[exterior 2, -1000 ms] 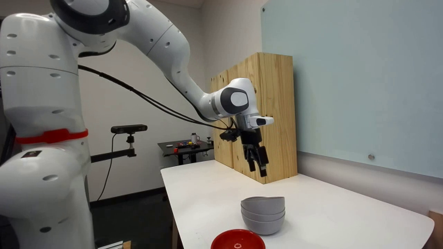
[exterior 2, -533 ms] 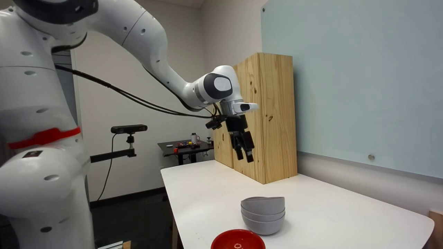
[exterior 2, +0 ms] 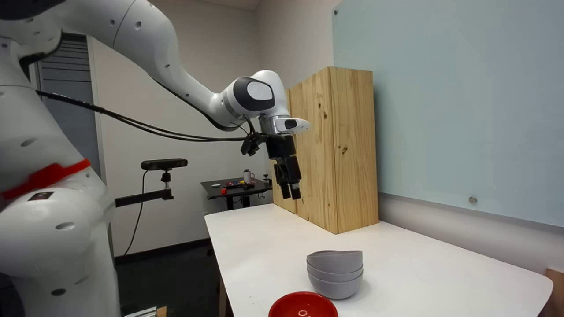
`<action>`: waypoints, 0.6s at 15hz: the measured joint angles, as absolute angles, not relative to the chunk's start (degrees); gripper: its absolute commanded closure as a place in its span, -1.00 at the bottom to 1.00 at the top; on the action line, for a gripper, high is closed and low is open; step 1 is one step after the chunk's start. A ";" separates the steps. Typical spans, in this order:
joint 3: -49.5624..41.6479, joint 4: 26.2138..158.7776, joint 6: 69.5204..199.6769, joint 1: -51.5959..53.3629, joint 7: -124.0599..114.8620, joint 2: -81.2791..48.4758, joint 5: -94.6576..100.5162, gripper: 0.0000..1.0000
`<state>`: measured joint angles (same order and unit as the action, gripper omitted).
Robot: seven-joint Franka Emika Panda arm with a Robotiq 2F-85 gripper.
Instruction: Pick up the grey bowl on the left and place it on the stacked grey bowls.
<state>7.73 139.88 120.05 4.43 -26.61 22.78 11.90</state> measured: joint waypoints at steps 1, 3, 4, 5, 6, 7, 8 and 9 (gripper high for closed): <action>7.93 140.40 119.46 4.42 -26.61 23.49 11.73 -1.00; 8.37 141.08 118.45 4.42 -26.61 24.31 11.43 -1.00; 8.61 141.30 118.25 4.40 -26.75 24.49 11.05 -1.00; 8.86 141.41 117.82 4.36 -27.28 24.51 10.45 -1.00; 9.04 141.44 117.39 4.33 -27.74 24.51 10.21 -1.00; 9.16 141.46 117.25 4.30 -27.96 24.52 10.10 -1.00; 9.19 141.47 117.22 4.28 -28.06 24.52 10.05 -1.00; 9.20 141.49 117.21 4.26 -28.11 24.51 10.03 -1.00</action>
